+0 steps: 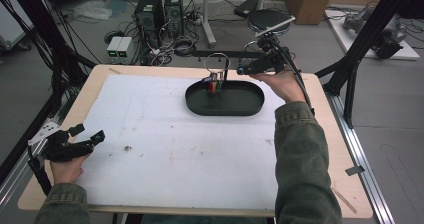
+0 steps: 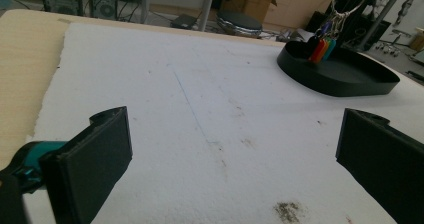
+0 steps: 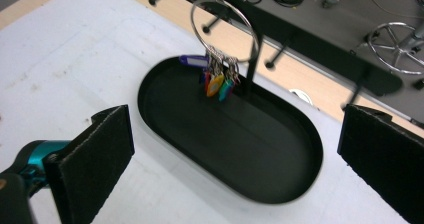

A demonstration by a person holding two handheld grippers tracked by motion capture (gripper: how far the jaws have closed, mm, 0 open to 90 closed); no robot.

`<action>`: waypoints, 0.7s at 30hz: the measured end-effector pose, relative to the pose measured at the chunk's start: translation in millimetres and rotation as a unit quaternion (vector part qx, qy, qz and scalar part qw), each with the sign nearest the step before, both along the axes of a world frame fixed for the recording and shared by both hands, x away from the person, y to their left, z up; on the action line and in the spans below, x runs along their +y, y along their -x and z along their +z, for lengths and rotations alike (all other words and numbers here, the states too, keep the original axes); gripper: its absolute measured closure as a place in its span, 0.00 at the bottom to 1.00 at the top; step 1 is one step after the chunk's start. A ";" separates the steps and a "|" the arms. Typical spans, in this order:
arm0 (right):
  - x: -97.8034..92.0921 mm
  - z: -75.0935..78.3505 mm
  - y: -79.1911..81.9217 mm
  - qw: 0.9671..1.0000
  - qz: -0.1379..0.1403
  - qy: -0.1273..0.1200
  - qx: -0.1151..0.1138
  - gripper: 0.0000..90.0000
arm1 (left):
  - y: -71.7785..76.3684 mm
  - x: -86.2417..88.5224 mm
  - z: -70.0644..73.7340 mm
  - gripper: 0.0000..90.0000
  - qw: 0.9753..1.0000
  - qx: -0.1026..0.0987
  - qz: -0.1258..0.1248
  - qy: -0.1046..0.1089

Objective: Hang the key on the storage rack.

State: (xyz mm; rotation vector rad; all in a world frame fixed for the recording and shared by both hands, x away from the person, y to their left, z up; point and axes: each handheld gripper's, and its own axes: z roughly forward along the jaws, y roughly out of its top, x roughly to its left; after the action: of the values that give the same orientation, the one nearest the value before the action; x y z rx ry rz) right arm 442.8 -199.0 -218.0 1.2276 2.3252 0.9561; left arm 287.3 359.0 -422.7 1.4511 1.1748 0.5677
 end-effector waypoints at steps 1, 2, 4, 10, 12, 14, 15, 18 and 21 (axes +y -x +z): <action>0.0 0.0 0.0 1.000 0.000 0.000 0.000 0.01 | 0.0 -0.1 0.0 0.02 1.000 0.000 0.000 0.000; -8.8 -3.1 4.7 1.000 -0.002 -0.004 -0.002 0.01 | -0.2 -0.3 0.0 0.02 1.000 0.001 0.000 0.000; -14.8 -6.2 8.3 1.000 -0.004 -0.003 0.003 0.01 | -0.2 -0.6 0.0 0.02 1.000 0.001 0.000 -0.001; -32.8 -14.6 19.6 1.000 -0.018 -0.012 0.005 0.00 | -0.3 -0.2 -0.1 0.02 1.000 0.001 0.001 0.000; -39.9 -18.6 23.6 1.000 -0.024 -0.015 0.009 0.01 | -0.3 -0.6 0.0 0.02 1.000 0.002 0.000 -0.001; -45.9 -21.5 27.9 0.999 -0.028 -0.017 0.009 0.01 | -0.2 -1.3 0.0 0.02 1.000 0.001 0.000 -0.001; -51.4 -24.2 33.0 0.999 -0.031 -0.025 0.008 0.01 | -0.3 -1.4 0.0 0.02 1.000 0.001 0.000 -0.001; -55.3 -28.1 37.4 0.999 -0.033 -0.022 0.010 0.01 | -0.3 -1.2 0.0 0.02 1.000 0.001 0.000 0.000; -62.0 -34.0 43.1 0.999 -0.033 -0.034 0.007 0.01 | -0.3 -1.5 0.1 0.02 1.000 0.001 0.000 -0.001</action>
State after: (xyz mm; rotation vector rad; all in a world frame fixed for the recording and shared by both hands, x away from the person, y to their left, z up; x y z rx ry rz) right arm 399.7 -261.0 -252.0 1.3336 2.2636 1.0146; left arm 287.6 357.6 -422.5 1.4536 1.1766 0.5668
